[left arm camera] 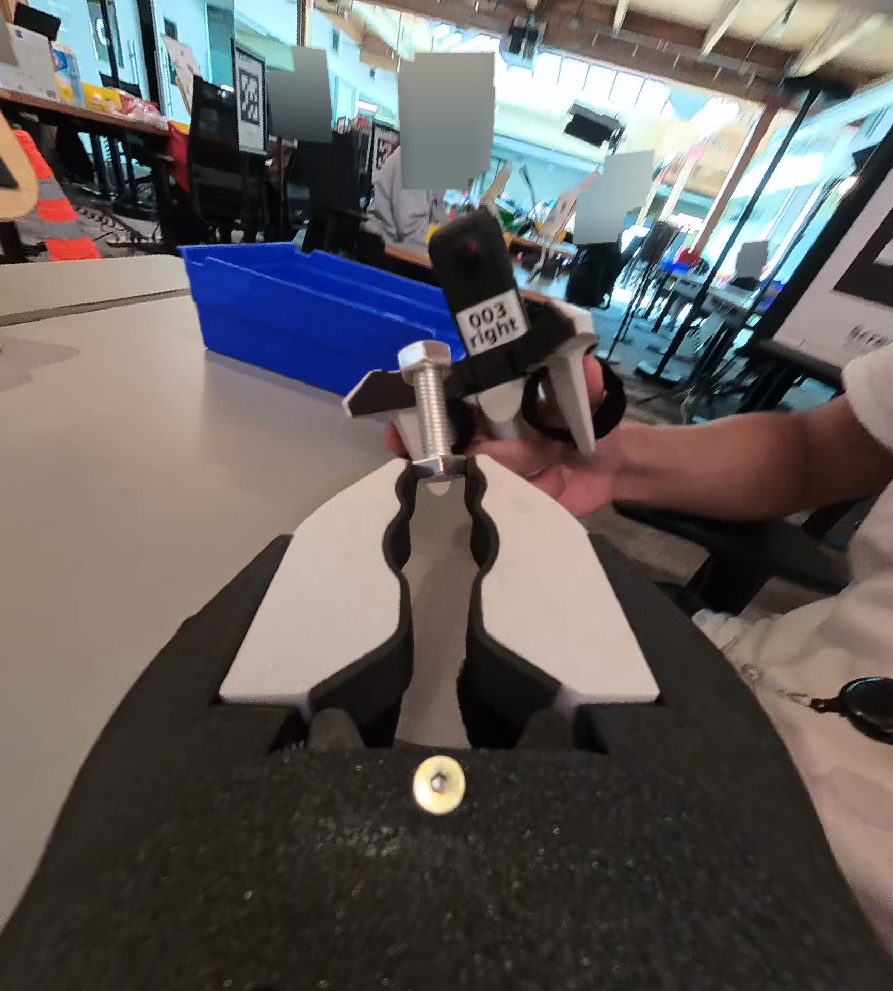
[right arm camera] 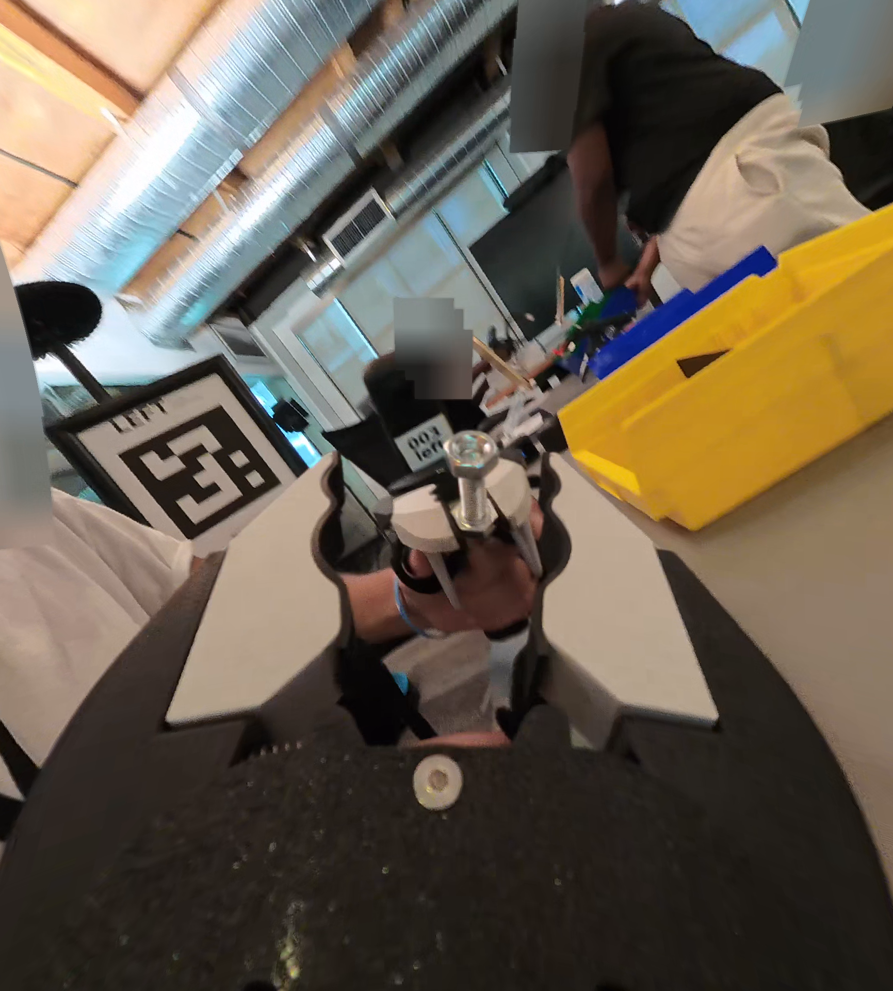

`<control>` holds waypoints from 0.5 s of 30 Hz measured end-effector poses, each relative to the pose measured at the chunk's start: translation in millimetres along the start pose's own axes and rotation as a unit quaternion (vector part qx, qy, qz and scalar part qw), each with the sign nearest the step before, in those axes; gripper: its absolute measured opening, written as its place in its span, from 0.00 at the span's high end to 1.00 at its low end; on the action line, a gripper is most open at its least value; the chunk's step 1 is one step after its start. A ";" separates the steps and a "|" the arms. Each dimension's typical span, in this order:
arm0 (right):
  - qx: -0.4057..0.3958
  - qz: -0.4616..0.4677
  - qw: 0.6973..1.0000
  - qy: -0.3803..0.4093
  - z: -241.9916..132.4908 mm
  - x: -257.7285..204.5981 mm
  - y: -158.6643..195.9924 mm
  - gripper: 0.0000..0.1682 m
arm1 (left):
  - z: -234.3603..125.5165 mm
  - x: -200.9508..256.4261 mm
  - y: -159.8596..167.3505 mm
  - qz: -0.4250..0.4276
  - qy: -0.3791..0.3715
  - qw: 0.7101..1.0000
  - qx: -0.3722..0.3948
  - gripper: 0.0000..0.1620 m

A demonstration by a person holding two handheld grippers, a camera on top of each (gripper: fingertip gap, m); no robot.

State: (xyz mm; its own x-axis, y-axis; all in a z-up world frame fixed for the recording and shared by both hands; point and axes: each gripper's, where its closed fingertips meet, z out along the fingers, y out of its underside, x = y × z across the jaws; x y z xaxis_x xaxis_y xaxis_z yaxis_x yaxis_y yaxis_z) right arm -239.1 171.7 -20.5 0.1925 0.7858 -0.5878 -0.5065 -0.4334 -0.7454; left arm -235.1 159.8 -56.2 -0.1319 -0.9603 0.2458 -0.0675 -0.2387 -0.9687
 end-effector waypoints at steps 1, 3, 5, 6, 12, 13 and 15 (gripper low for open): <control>0.018 0.001 1.000 -0.008 2.9 -3.0 -4.2 0.57 | -0.5 0.8 -2.3 -0.008 0.005 1.000 0.008 0.89; 0.043 0.000 0.999 -0.017 7.1 -7.3 -11.4 0.57 | -1.2 1.4 -5.2 -0.021 0.012 1.000 0.019 0.89; 0.056 0.004 0.998 -0.028 10.2 -12.1 -15.3 0.57 | -1.6 1.5 -7.1 -0.030 0.015 0.999 0.027 0.89; 0.055 0.002 0.998 -0.031 11.5 -14.1 -14.8 0.57 | -1.9 1.1 -8.1 -0.033 0.015 0.999 0.030 0.89; 0.049 -0.022 0.998 -0.018 4.5 -17.6 -13.6 0.57 | -8.1 -6.2 -15.7 -0.047 0.002 0.998 0.050 0.89; 0.048 -0.028 0.998 -0.012 2.1 -15.7 -14.0 0.57 | -9.1 -7.5 -15.6 -0.044 -0.002 0.998 0.048 0.89; 0.049 -0.044 0.998 0.008 -1.1 -8.9 -17.6 0.57 | -9.4 -7.2 -15.9 -0.047 0.000 0.998 0.050 0.89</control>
State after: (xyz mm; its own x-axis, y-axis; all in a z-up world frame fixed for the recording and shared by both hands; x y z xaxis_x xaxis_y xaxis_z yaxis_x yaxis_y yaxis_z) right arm -230.9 171.8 -2.5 0.2526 0.8113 -0.5272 -0.5672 -0.3173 -0.7600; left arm -242.4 171.8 -42.2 -0.1299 -0.9332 0.3350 0.0202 -0.3403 -0.9401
